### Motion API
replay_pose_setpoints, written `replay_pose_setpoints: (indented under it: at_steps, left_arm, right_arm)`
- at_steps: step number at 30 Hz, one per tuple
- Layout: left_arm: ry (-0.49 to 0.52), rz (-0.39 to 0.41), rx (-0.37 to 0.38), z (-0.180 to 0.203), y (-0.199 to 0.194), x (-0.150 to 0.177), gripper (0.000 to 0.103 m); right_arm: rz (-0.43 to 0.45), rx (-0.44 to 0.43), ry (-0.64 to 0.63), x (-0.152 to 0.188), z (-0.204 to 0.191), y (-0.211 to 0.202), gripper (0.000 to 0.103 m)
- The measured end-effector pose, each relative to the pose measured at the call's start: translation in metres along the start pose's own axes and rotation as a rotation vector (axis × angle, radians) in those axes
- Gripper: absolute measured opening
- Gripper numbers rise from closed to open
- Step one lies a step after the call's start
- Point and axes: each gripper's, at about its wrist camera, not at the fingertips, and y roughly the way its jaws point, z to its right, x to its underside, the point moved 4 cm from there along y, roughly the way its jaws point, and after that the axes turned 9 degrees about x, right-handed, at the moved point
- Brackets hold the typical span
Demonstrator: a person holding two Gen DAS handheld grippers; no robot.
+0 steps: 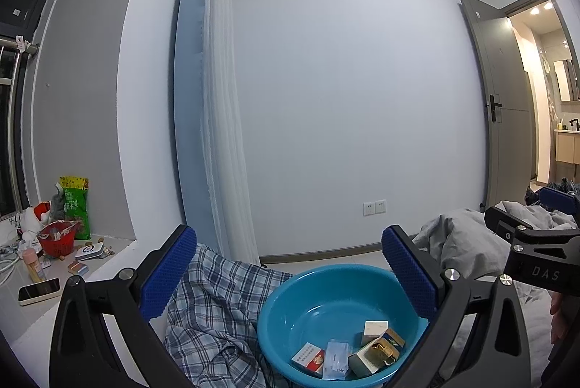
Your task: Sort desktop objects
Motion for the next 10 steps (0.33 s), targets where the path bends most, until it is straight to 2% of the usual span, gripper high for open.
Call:
replay_pose_setpoints:
  at_steps: [10]
  left_arm:
    - [-0.003,0.003,-0.001,-0.0009,0.0,-0.0005,0.103]
  right_arm:
    - [0.0,-0.001,0.006,0.0006,0.0021,-0.0005,0.103]
